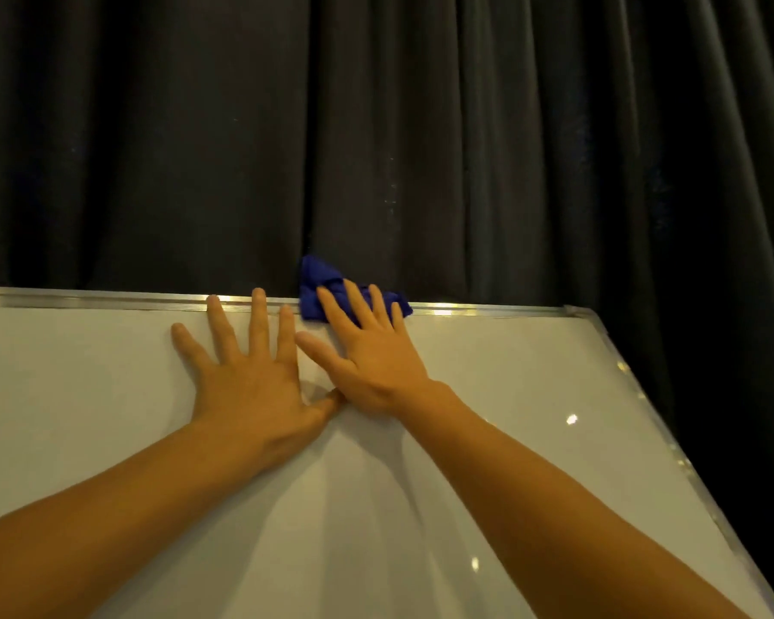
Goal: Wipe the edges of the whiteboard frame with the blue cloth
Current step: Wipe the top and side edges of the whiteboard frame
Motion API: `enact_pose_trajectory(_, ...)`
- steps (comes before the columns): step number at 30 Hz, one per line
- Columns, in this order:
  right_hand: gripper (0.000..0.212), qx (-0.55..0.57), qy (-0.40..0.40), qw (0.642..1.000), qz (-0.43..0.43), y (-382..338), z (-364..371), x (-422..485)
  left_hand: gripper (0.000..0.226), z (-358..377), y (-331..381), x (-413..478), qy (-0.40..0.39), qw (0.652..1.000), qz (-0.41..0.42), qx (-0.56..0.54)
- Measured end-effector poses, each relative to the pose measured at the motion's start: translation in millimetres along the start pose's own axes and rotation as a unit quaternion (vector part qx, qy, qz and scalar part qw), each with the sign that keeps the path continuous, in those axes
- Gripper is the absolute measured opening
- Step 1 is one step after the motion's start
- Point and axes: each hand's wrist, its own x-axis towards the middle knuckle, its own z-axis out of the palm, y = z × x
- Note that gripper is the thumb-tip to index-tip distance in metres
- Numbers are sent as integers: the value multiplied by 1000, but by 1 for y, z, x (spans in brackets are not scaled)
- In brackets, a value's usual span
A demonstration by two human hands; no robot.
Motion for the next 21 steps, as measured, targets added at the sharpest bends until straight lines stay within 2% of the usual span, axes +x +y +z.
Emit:
enact_pose_trajectory(3, 77, -42, 13, 999, 8, 54, -21, -11, 118, 3, -1, -2, 7, 1000, 11, -16)
enact_pose_trajectory(5, 75, -54, 2, 997, 56, 105, -40, -26, 115, 4, -3, -4, 12, 1000, 18, -3)
enact_pose_trajectory(8, 83, -37, -4, 994, 101, 148, -56, -41, 112, 1, 24, -1, 20, 1000, 16, 4)
enact_pose_trajectory(12, 91, -10, 5, 1000, -9, 139, -43, -35, 121, 3, 110, 11, -1, 1000, -5, -5)
enact_pose_trajectory(15, 83, -15, 11, 999, -50, 171, -55, -33, 122, 6, 160, 21, -2, 1000, -28, 3)
enact_pose_trajectory(17, 75, -24, 23, 999, -21, 222, -69, -42, 123, 11, 182, 25, 0, 1000, -25, -6)
enact_pose_trajectory(21, 71, -20, 13, 993, 114, 304, -92, -62, 116, 24, 212, 23, 4, 1000, -1, -18)
